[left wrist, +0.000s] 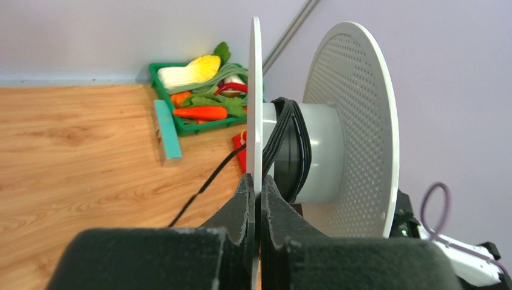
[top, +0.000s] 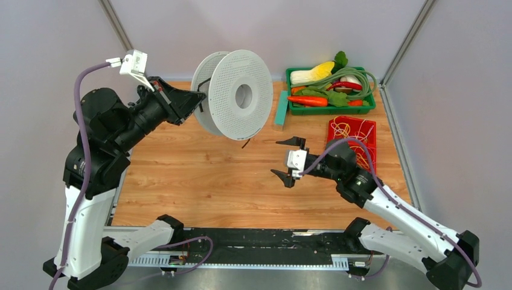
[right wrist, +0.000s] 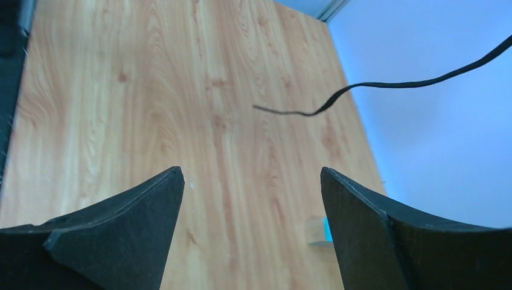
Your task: Wrap the cables
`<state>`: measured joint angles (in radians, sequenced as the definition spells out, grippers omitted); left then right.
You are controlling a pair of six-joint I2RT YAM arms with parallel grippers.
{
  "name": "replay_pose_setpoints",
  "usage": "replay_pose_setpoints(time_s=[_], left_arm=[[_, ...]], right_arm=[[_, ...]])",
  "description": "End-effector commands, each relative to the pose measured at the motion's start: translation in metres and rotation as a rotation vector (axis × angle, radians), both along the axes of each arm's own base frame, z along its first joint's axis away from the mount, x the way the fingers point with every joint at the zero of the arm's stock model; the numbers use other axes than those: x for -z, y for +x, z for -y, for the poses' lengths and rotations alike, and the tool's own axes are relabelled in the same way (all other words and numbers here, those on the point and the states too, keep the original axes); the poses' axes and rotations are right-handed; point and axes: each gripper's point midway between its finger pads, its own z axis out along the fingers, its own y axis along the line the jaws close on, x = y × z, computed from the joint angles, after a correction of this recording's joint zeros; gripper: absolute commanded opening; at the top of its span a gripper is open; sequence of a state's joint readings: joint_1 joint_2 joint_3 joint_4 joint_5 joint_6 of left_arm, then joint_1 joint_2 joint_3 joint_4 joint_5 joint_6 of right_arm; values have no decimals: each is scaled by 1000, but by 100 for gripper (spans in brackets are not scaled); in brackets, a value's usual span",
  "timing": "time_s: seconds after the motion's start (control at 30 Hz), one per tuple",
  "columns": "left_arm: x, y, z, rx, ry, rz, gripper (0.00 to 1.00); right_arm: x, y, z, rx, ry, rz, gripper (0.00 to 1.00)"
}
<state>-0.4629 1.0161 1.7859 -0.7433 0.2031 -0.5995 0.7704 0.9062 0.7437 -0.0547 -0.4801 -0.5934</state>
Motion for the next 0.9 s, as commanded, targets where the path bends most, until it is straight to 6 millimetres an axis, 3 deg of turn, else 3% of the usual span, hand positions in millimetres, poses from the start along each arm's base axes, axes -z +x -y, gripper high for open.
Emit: replay_pose_setpoints(time_s=[0.0,0.23,0.37,0.47,0.6,0.87], left_arm=[[-11,9,-8,-66,-43,18,0],[0,13,-9,-95,-52,-41,0],[10,17,-8,-99,-55,-78,0],[17,15,-4,-78,-58,-102,0],[20,10,-1,-54,-67,-114,0],[27,4,1,-32,-74,-136,0]], right_arm=[[9,1,14,-60,-202,374,89],[-6,1,-24,-64,-338,844,91],[9,-1,-49,-96,-406,1033,92],[25,8,-63,-97,-459,1116,92],[28,25,-76,-43,-506,1232,88],[54,70,-95,-66,-608,1320,83]])
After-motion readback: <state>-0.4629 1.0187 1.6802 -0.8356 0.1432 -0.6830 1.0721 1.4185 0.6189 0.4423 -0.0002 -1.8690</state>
